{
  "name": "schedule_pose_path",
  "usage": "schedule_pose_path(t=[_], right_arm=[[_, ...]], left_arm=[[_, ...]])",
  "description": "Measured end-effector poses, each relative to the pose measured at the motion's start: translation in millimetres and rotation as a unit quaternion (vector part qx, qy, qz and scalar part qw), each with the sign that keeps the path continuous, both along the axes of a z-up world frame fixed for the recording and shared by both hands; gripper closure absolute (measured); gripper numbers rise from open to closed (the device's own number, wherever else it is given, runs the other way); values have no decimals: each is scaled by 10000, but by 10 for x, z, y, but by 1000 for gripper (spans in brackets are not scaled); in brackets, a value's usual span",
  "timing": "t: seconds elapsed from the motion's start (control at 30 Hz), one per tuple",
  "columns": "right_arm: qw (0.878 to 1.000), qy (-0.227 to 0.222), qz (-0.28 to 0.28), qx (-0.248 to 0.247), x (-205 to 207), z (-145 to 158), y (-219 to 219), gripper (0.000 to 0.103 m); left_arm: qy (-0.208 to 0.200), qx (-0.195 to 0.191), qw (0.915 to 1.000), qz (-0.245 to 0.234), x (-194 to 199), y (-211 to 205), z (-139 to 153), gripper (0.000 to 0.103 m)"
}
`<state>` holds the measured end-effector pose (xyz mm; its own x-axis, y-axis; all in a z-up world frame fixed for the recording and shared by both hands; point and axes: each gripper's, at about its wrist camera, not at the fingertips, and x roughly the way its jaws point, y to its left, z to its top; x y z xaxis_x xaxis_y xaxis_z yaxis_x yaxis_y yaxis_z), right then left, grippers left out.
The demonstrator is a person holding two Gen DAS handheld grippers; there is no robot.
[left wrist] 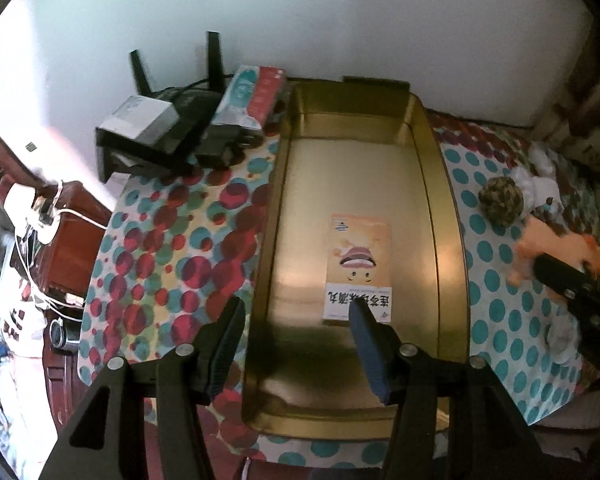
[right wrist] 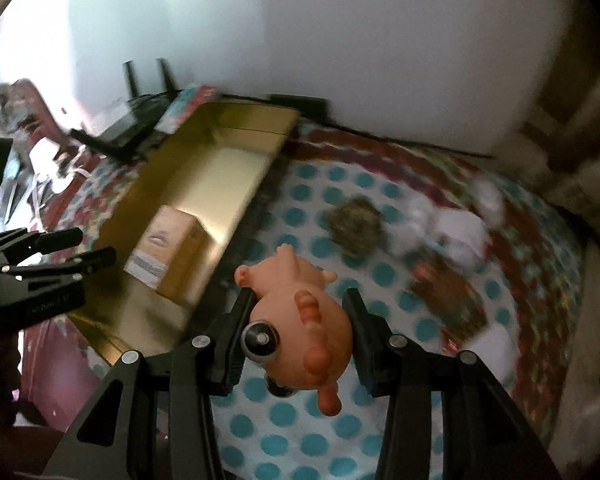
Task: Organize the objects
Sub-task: 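Carry orange pig toy over gold tray and open right tool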
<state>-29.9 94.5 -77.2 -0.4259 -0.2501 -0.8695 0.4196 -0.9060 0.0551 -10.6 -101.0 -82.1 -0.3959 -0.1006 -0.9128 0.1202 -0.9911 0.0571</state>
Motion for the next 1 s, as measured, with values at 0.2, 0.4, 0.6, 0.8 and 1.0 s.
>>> schedule_pose_path(t=[0.2, 0.4, 0.6, 0.8, 1.0], right_arm=[[9982, 132, 576, -138, -186, 39, -506, 61], [9949, 164, 985, -118, -402, -22, -960, 61], [9932, 24, 1160, -23, -598, -192, -1269, 61], [9919, -16, 1267, 116, -704, -312, -1448, 61], [9910, -47, 1323, 221, -749, -398, -1562, 61]], left_arm=[[65, 78, 9995, 295, 133, -129, 94, 47], [19, 105, 9989, 464, 254, -188, 105, 47], [-52, 83, 9981, 616, 364, -250, 88, 47], [-60, 103, 9971, 751, 435, -331, 92, 47], [-25, 131, 9968, 785, 464, -348, 132, 47]])
